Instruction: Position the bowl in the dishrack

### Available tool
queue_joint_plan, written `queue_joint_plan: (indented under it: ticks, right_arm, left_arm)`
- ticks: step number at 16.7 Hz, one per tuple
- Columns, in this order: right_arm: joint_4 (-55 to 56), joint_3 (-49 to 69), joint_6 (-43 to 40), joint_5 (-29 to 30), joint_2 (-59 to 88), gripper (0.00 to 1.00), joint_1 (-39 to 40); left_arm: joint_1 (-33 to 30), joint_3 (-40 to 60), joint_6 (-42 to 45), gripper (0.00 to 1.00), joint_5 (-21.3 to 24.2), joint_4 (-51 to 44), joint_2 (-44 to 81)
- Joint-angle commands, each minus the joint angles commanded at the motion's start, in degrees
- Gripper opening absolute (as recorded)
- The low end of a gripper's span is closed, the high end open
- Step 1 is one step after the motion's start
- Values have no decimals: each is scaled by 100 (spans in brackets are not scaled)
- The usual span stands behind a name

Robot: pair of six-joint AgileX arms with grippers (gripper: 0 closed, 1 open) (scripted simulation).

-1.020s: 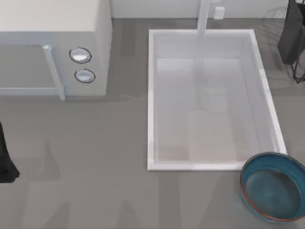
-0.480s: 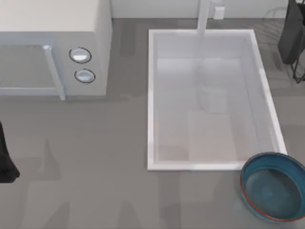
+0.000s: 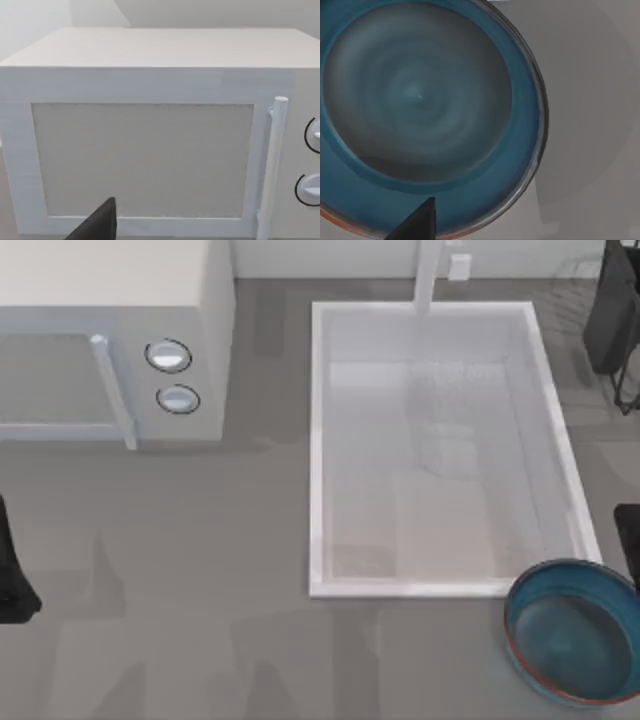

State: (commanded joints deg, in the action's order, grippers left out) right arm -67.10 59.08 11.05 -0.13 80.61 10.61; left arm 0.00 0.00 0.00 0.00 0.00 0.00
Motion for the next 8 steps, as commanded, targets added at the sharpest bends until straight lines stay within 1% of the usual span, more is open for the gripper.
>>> queue_joint_plan:
  ticks: [2, 8]
  right_arm:
    - [-154, 156, 25, 16, 138, 100, 24]
    - [-55, 63, 16, 13, 153, 100, 3]
  left_arm:
    - [0, 0, 0, 100, 0, 0, 0]
    - [0, 0, 0, 100, 0, 0, 0]
